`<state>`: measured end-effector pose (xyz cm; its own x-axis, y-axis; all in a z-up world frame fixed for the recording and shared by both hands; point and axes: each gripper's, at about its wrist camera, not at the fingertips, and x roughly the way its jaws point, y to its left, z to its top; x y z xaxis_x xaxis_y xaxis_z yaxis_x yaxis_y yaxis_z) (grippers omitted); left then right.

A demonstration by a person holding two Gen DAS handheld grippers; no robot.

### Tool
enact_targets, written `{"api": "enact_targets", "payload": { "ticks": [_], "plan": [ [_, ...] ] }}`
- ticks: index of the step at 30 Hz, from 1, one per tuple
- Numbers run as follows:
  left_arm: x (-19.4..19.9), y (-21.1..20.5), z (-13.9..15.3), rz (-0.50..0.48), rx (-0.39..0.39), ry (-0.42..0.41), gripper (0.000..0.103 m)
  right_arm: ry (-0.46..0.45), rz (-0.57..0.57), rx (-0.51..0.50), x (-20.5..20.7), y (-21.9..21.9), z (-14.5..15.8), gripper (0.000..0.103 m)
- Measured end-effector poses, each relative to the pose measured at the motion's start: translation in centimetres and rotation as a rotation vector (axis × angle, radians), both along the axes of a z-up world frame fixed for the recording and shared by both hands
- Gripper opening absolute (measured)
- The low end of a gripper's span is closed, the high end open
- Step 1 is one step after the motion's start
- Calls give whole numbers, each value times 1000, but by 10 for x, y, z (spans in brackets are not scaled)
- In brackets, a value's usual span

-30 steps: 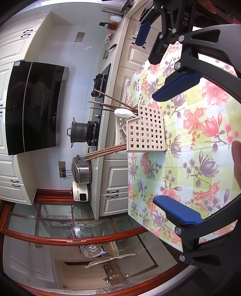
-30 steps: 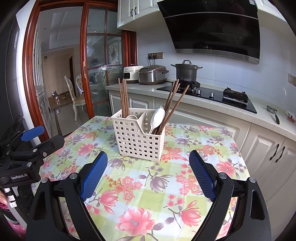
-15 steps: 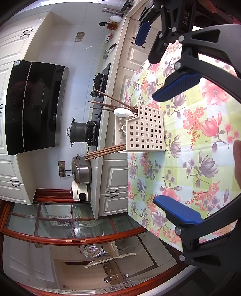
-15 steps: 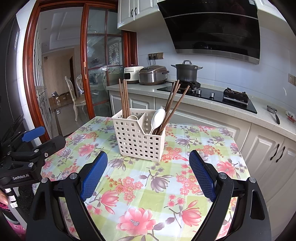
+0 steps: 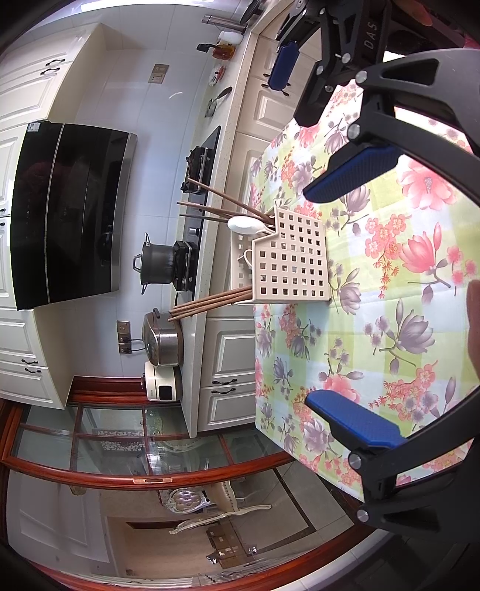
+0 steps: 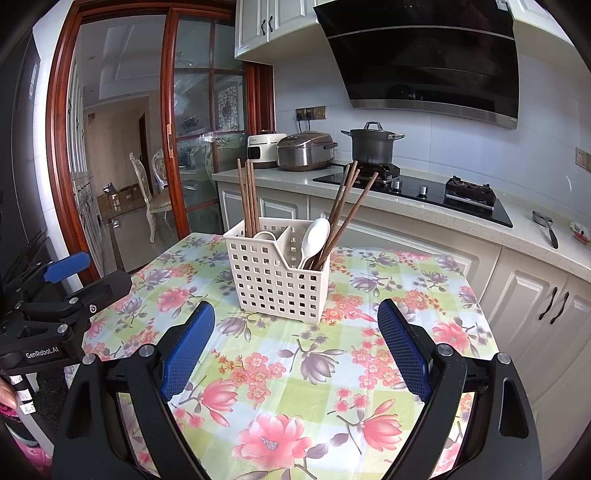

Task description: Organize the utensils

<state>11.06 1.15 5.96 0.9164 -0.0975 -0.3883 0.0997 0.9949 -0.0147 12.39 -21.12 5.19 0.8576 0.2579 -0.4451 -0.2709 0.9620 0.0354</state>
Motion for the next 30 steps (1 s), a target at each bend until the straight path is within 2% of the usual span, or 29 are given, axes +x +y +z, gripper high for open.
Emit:
{"api": "enact_targets", "payload": {
  "ticks": [30],
  "plan": [
    [0, -3, 2, 12, 14, 4, 98, -3, 0, 6, 0, -2, 4, 84]
  ]
}}
